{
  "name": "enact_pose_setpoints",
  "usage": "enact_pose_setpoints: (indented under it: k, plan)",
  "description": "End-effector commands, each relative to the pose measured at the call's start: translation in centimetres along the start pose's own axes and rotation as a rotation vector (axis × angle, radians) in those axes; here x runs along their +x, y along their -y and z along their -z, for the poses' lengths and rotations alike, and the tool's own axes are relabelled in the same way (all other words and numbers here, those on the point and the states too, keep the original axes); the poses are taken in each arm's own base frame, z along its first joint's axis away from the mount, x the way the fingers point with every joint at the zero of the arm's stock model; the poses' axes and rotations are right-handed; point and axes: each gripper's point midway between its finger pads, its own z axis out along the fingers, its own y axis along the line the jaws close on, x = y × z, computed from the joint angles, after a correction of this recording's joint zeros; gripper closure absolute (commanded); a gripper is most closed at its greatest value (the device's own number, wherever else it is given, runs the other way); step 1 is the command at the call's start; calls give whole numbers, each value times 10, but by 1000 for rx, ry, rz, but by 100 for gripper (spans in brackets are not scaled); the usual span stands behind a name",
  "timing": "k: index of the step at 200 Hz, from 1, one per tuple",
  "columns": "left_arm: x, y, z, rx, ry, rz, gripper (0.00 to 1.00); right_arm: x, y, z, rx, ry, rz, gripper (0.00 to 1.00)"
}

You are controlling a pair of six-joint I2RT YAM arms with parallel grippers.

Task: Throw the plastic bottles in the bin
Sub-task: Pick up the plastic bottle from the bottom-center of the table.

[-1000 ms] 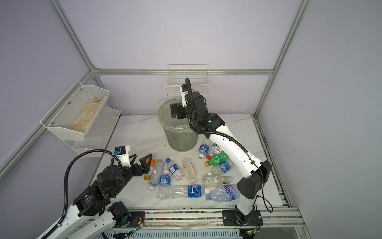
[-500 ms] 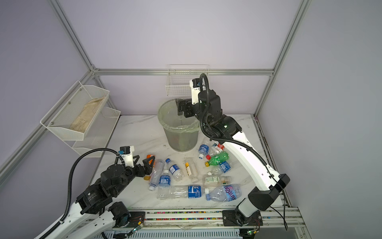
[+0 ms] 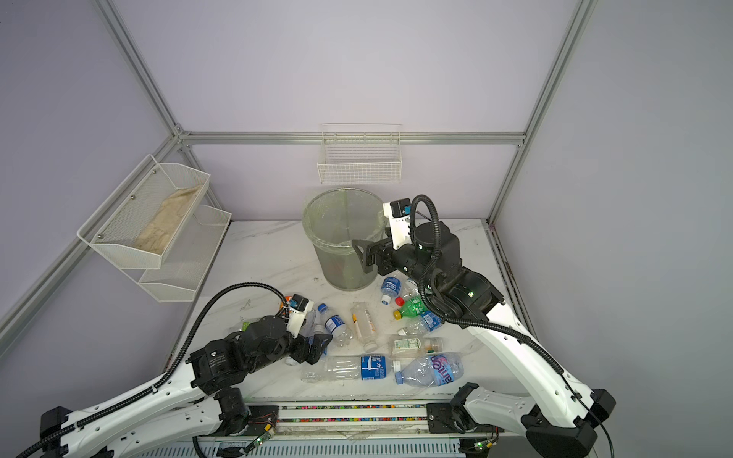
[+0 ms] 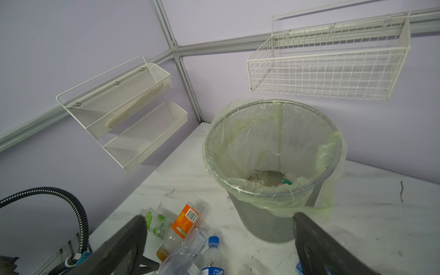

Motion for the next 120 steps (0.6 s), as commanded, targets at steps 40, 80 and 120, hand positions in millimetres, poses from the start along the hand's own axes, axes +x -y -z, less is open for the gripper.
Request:
enact_pose_setpoints:
  k: [40, 80, 120]
  plan:
    - [2, 64, -7, 149, -81, -232, 0, 18, -7, 19, -56, -2, -38, 3]
    - [20, 90, -27, 223, -187, -340, 0, 31, -2, 18, -44, -28, -42, 3]
    - [32, 110, -45, 281, -251, -373, 0, 31, 1, 26, -29, -18, -39, 3]
